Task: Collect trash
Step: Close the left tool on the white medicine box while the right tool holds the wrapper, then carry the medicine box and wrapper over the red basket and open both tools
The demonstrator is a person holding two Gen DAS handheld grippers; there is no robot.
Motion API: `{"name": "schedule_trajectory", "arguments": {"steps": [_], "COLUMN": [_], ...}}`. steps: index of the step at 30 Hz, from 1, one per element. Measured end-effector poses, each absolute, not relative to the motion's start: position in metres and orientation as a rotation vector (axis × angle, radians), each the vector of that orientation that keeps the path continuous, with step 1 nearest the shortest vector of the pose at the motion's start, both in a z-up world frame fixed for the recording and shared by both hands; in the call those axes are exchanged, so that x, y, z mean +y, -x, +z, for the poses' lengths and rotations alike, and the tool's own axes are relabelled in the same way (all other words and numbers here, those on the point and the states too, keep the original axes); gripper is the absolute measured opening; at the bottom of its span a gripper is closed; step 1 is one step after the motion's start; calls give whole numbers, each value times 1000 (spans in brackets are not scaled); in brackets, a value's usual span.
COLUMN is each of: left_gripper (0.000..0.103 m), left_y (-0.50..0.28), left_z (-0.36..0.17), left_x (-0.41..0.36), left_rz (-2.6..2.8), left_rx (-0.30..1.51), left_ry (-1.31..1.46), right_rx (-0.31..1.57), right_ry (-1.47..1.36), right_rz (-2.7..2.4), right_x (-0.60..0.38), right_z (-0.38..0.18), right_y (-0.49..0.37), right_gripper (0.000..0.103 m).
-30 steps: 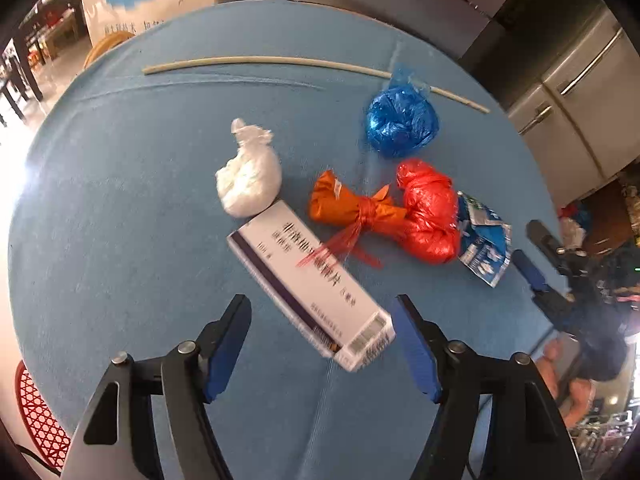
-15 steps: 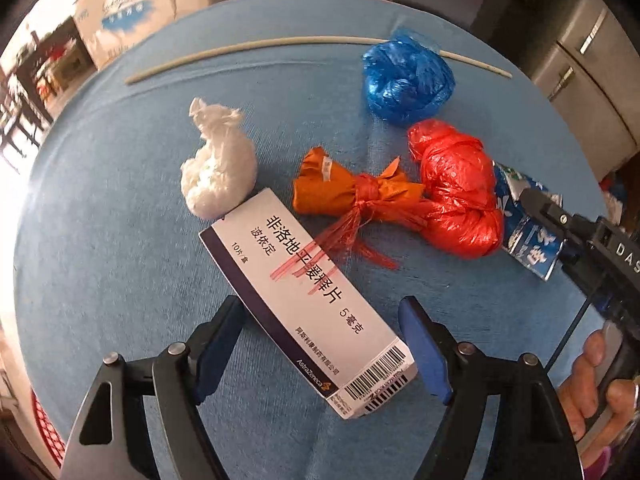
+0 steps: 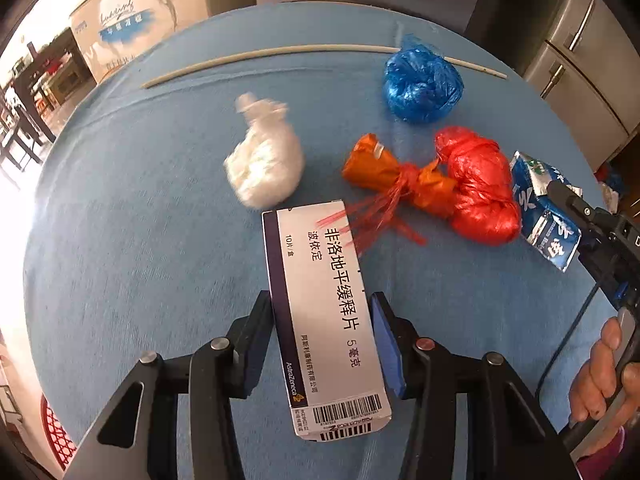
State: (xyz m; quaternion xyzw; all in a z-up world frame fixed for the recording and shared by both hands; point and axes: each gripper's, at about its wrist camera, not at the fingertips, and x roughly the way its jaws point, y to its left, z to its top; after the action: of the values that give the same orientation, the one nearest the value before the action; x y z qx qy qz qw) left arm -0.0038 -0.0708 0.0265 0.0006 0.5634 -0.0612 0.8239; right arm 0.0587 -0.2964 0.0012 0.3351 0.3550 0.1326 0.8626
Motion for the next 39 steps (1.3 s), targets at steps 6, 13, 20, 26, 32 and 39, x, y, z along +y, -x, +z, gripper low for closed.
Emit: {"name": "schedule_trajectory", "arguments": {"steps": [6, 13, 20, 26, 32, 39], "left_gripper": [50, 50, 50, 50, 50, 50], "left_y": [25, 52, 62, 73, 91, 110], "left_z": [25, 31, 58, 72, 89, 101], "left_x": [-50, -29, -11, -3, 6, 27], "left_rz": [-144, -122, -107, -104, -100, -86], "left_rx": [1207, 1164, 1088, 1038, 991, 953], "left_ry": [27, 14, 5, -6, -8, 8], "right_rx": [718, 690, 659, 637, 597, 578], "right_ry": [-702, -698, -625, -647, -645, -653], "right_rz": [267, 234, 155, 123, 146, 231], "right_x": [-296, -299, -304, -317, -315, -294], "right_z": [11, 21, 29, 35, 54, 72], "right_y": [-42, -22, -2, 15, 29, 39], "right_gripper": [23, 23, 23, 23, 23, 23]}}
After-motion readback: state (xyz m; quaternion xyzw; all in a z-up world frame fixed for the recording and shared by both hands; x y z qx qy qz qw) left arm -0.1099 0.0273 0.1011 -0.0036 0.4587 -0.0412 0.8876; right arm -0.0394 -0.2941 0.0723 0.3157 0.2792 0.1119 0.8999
